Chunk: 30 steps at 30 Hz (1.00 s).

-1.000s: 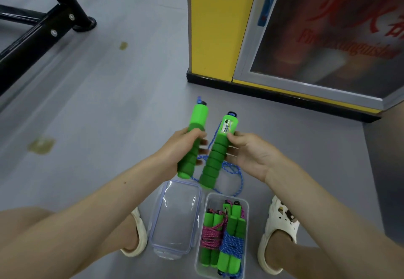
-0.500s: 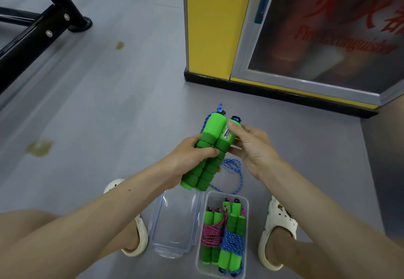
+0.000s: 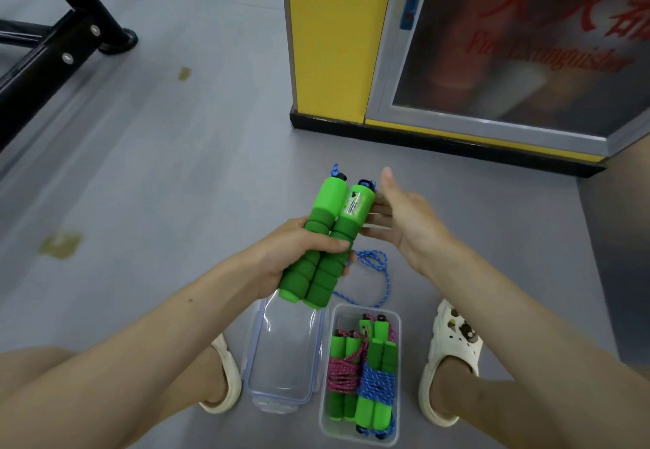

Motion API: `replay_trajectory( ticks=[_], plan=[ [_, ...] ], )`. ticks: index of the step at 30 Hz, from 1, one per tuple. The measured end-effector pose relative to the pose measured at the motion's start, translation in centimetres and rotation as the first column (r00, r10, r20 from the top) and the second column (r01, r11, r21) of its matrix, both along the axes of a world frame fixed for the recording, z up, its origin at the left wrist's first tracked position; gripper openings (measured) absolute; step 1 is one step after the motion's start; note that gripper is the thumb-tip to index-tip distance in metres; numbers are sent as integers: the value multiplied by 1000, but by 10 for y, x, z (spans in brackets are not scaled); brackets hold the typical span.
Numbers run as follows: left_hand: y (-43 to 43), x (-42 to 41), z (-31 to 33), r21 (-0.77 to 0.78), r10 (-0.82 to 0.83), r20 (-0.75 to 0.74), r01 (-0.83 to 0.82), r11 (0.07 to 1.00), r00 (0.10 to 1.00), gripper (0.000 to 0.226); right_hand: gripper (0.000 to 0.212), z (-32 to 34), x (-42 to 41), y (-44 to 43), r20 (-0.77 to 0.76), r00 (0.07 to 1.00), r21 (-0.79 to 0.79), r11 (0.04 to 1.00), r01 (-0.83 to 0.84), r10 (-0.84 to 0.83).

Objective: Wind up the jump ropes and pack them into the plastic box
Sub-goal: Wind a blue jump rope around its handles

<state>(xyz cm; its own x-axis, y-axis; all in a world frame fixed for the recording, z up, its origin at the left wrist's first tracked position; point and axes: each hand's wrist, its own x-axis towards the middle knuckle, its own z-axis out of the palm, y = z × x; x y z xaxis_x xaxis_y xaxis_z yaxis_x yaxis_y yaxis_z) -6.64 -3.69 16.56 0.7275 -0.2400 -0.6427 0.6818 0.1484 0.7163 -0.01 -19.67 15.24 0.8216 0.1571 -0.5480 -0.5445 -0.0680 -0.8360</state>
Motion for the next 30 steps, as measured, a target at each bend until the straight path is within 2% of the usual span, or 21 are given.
replay_trajectory(
  ticks=[2, 5, 7, 11, 13, 18, 20, 23, 26, 28, 30],
  plan=[
    [2, 1, 2, -26, -20, 3, 21, 999, 1000, 21, 43, -3, 4, -1, -99, 990, 27, 994, 106, -103],
    [2, -1, 2, -36, -115, 3, 115, 993, 993, 22, 19, -1, 6, -1, -268, 940, 215, 937, 274, -213],
    [2, -2, 2, -85, -138, -8, 137, 987, 990, 23, 12, 0, 8, -2, -284, 931, 316, 894, 317, -230],
    [3, -3, 7, -154, -128, -65, 117, 981, 990, 22, 38, -1, 9, -3, -146, 971, 358, 905, 230, -189],
    [3, -3, 8, -191, -123, -92, 104, 976, 988, 21, 45, -3, 7, -2, -91, 984, 352, 920, 173, -150],
    [2, -2, 9, -289, -51, -106, 18, 957, 993, 21, 28, -1, 1, 3, -96, 994, 498, 862, 96, -56],
    [2, -1, 11, -339, -30, -93, -4, 941, 995, 20, 30, 1, -2, 4, -100, 995, 507, 861, 34, 19],
    [3, -2, 11, -348, -19, -68, -6, 937, 998, 23, 30, -2, -3, 5, -66, 997, 367, 930, -23, 51],
    [4, -1, 9, -297, 11, -51, -25, 954, 999, 28, 20, -7, 0, 3, 57, 995, 174, 981, -85, 76],
    [5, -1, 7, -264, 10, -51, -23, 964, 999, 30, 22, -6, 0, -1, 166, 973, -21, 987, -161, 162],
    [7, -1, 5, -239, -18, -48, 6, 971, 999, 31, 16, -7, -2, -3, 269, 926, -238, 950, -202, 264]
  ],
)
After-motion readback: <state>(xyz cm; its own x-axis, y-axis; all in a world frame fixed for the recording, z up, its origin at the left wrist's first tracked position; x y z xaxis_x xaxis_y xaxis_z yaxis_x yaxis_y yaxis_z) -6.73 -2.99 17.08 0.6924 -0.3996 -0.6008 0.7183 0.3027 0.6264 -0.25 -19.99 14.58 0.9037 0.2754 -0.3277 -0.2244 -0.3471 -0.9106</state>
